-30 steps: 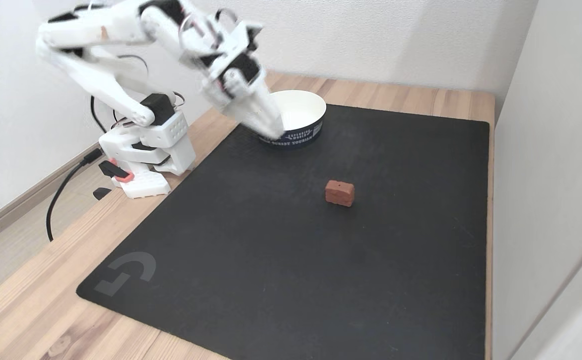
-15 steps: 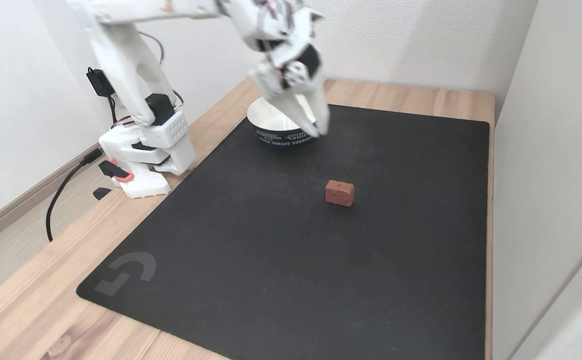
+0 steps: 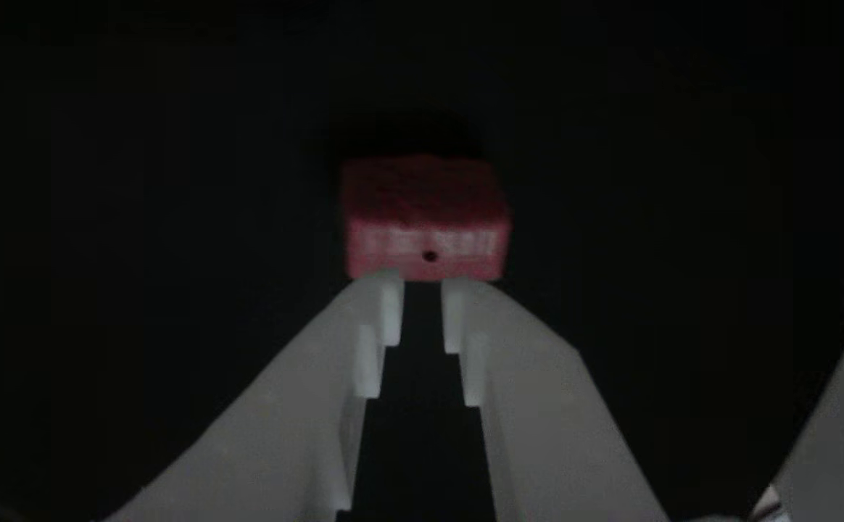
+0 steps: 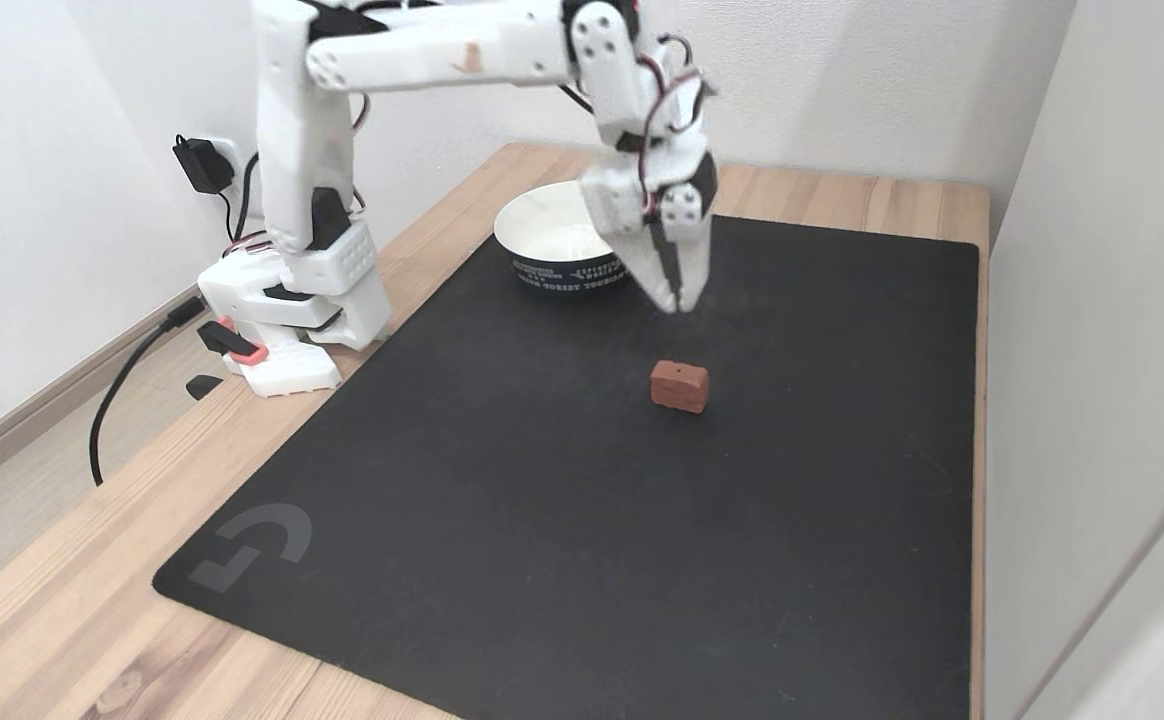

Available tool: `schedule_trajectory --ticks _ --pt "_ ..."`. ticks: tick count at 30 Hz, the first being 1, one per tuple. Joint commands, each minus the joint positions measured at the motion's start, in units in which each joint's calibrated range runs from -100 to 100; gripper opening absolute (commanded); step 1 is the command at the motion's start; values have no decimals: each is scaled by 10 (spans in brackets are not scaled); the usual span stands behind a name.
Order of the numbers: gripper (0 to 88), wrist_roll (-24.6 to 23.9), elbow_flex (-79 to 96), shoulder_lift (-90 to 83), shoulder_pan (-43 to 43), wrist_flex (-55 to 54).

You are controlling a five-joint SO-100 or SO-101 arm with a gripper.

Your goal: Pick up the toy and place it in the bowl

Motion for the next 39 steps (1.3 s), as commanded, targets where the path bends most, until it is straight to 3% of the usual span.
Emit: schedule_trajectory --ticks 1,39 --pt "26 3 -66 23 -3 11" --pt "26 0 -108 61 41 32"
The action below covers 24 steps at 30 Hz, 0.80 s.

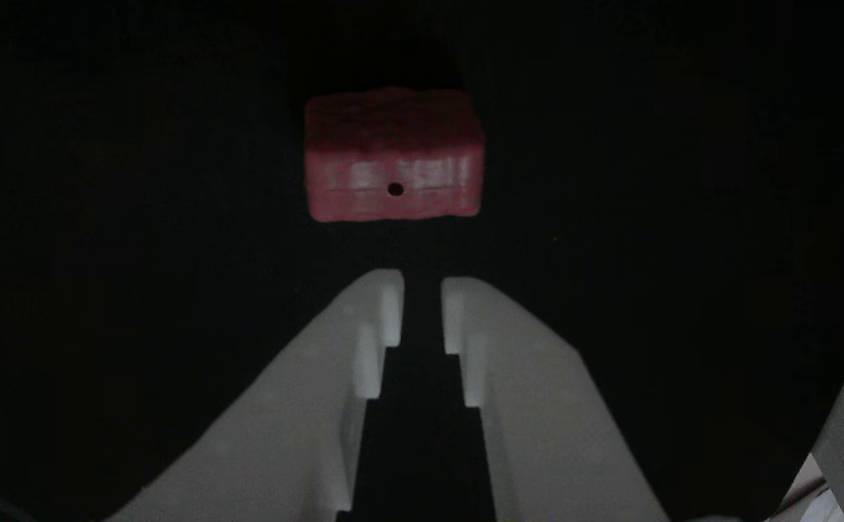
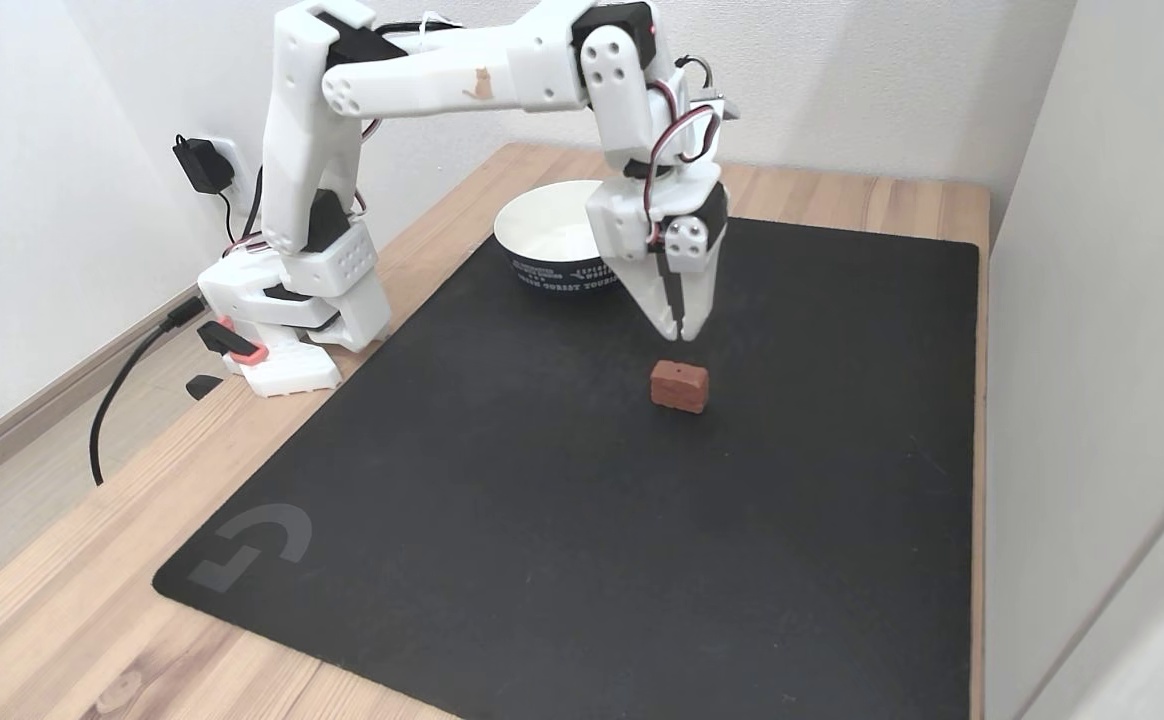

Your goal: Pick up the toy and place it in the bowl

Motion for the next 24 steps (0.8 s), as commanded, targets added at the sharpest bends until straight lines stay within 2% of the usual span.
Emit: schedule_trajectory --ticks 1,13,20,24 --pt "26 0 -16 -2 3 0" --pt "26 -4 -16 -2 4 3" --pt "31 -99 -17 -2 3 -4" --pt "33 -211 -17 -2 4 0"
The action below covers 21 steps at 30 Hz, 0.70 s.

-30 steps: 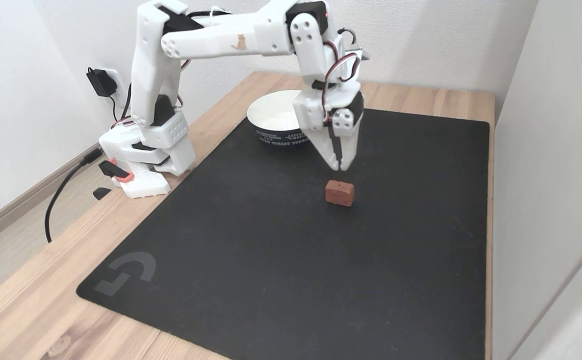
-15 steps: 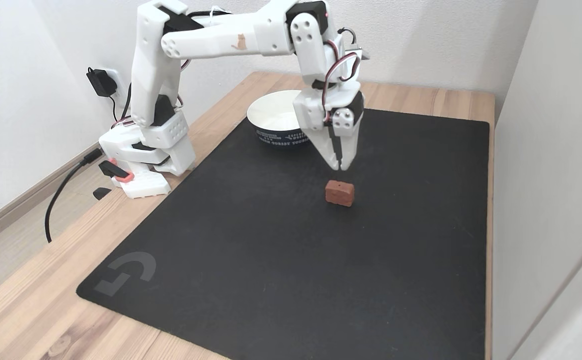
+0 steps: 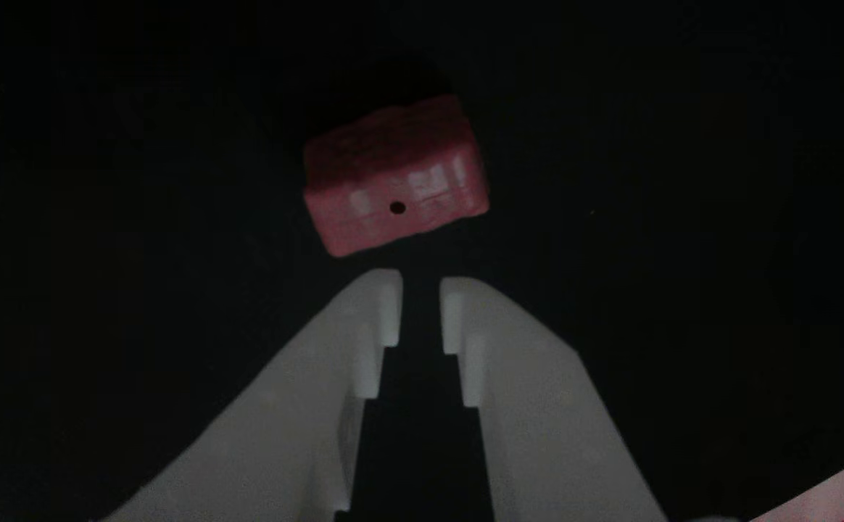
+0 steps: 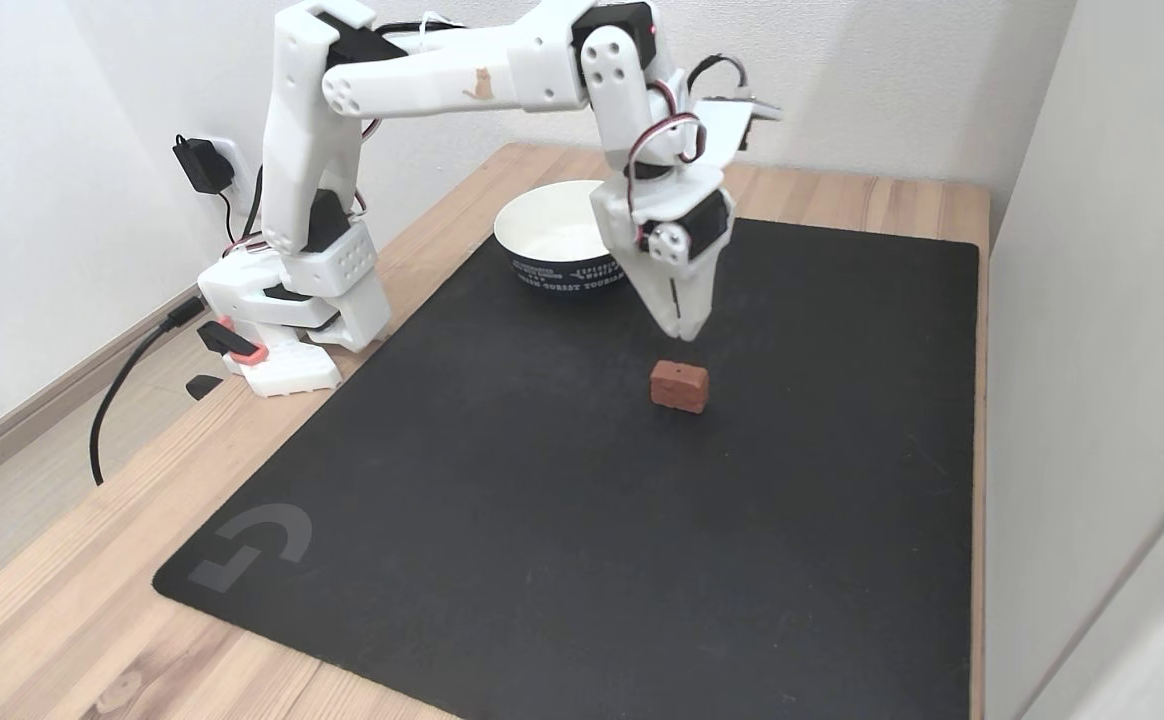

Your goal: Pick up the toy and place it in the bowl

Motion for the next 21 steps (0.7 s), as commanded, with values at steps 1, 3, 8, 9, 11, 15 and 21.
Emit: schedule_trajectory --ticks 1,3,8,9,11,15,21 --pt "33 -117 -17 -2 4 1" --pt "34 -173 -16 -2 5 2" --pt "34 -263 -15 -2 4 4" --pt "34 -275 -15 -2 4 4" --pt "34 -300 -15 -2 5 4" --pt "34 -354 -15 -2 5 4" --pt "35 -407 -15 -1 2 20"
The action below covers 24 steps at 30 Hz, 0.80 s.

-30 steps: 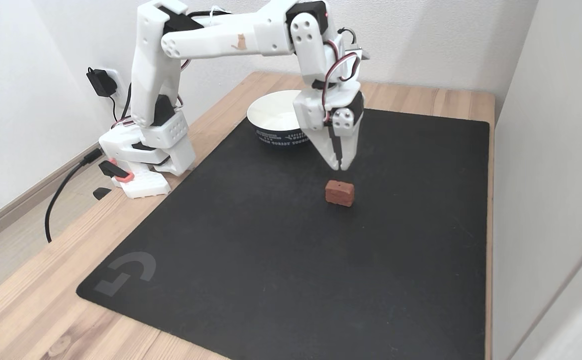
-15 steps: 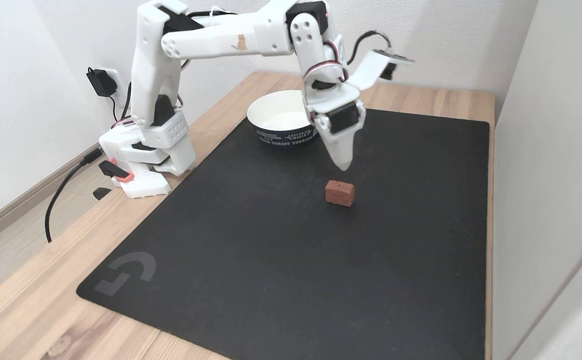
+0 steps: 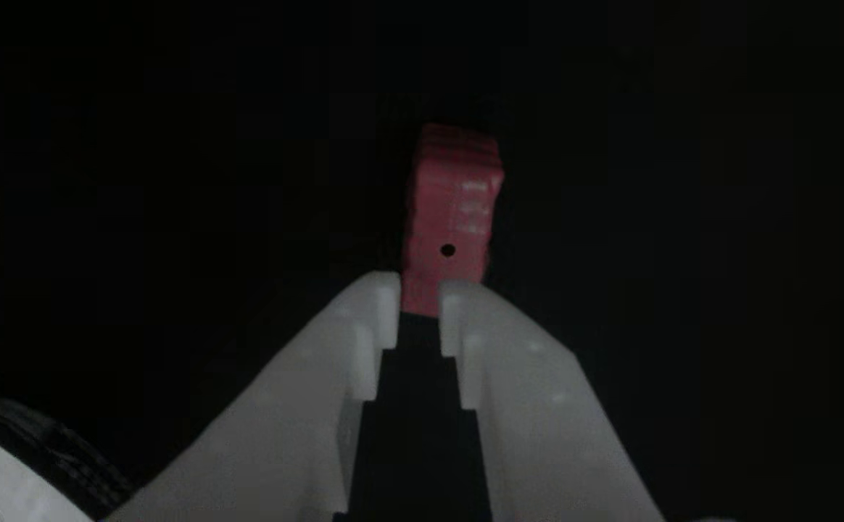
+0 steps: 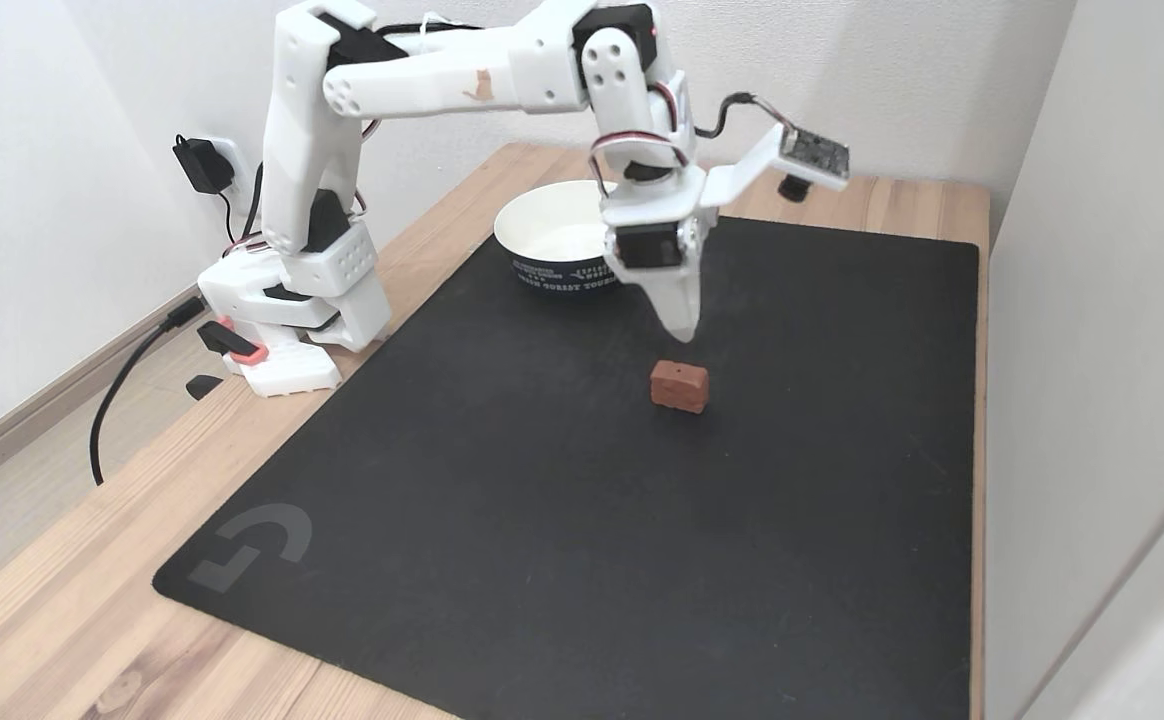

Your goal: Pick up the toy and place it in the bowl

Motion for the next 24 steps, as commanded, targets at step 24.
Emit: schedule_trajectory --ticks 24 --pt "271 4 -25 19 -7 44"
